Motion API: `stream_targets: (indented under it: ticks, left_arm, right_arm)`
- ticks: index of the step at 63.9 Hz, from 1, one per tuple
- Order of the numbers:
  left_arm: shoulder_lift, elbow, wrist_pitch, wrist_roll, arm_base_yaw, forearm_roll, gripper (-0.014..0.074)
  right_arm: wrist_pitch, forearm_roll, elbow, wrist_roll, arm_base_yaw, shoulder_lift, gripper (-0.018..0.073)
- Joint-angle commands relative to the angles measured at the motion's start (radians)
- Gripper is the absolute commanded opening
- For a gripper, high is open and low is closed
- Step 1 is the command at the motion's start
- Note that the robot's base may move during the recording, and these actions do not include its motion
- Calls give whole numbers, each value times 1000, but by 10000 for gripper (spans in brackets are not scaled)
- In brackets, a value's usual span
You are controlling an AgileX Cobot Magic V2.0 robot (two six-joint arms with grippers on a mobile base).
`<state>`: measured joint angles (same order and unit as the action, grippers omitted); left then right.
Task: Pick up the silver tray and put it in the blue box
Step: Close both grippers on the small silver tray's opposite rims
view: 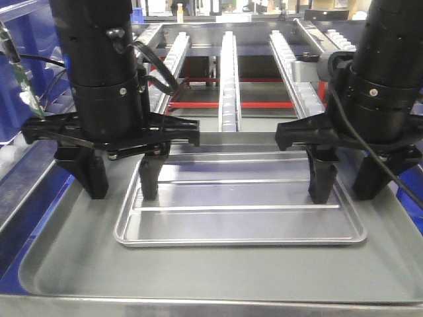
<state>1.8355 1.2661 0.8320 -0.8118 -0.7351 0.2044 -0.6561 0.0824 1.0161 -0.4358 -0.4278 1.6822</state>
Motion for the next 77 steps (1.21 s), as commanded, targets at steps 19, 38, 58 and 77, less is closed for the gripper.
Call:
stream_targets:
  ticks: [19,38,58,77]
  left_arm:
    - [-35,26,-61,-2,2,-7,279]
    - [-24,26,-52,-2,2,-11,195]
    - [-2,26,-21,-2,2,-5,-5]
    - [-12,26,-21,6,2,-1,-104]
  right_arm:
    - [36,8,29,10,7,-39,445]
    - [37,8,29,10,7,-39,386]
    - [22,9,29,11,7,-39,167]
    - [-2,26,37,10,7,-49,60]
